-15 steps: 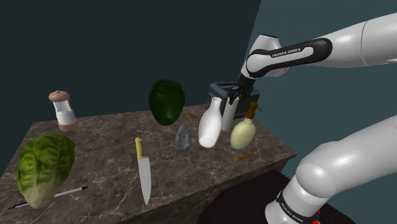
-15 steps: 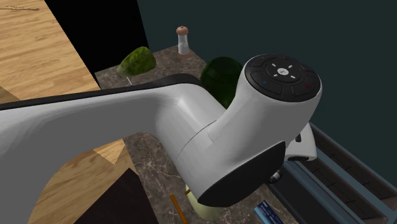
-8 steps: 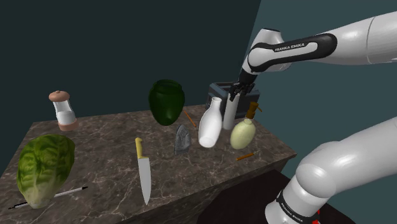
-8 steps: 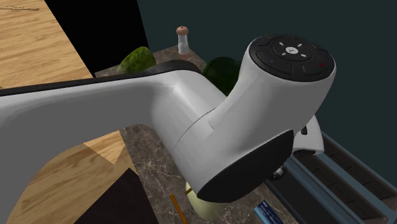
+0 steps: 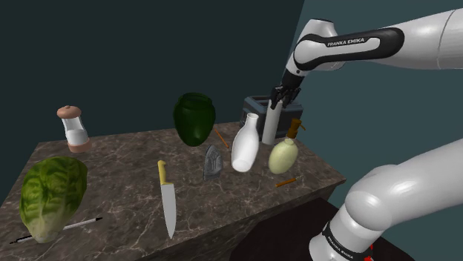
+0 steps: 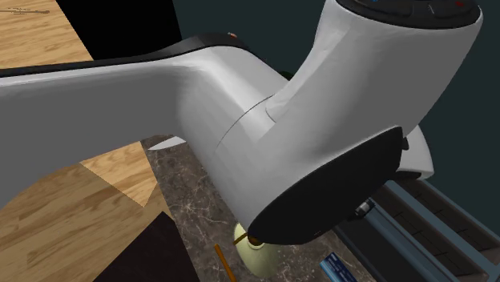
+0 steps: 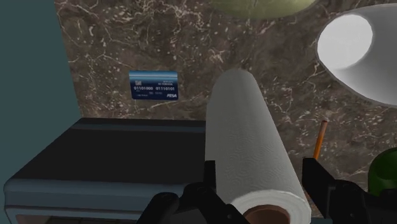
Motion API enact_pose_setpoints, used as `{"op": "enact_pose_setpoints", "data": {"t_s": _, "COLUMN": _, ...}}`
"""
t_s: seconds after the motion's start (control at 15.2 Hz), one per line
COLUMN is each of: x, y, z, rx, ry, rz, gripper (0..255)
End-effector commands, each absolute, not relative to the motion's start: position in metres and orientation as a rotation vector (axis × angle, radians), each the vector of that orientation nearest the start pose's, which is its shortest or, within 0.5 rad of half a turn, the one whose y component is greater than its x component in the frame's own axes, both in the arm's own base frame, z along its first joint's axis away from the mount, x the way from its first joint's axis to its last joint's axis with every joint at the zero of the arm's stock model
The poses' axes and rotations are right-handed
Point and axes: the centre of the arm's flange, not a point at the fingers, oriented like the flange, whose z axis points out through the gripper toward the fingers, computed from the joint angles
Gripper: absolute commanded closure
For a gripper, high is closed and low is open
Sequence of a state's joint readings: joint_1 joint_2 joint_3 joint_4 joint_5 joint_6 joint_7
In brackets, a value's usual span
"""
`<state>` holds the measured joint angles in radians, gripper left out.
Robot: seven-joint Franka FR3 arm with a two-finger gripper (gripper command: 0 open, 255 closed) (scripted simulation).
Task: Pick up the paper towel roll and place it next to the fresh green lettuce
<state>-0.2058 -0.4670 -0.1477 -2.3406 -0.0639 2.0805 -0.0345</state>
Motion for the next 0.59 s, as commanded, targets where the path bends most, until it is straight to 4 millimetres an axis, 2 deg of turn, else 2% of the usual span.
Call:
{"op": "enact_pose_setpoints", "data": {"t_s": 0.0, "x": 0.403, "y": -0.159, "z": 0.538, "rx": -3.124, "ry": 0.447, "rz": -0.318, "gripper": 255}}
{"op": "enact_pose_setpoints", "data": {"t_s": 0.53, "x": 0.403, "y": -0.159, "z": 0.580, "rx": -3.124, "ry": 0.447, "rz": -0.318, "gripper": 255}}
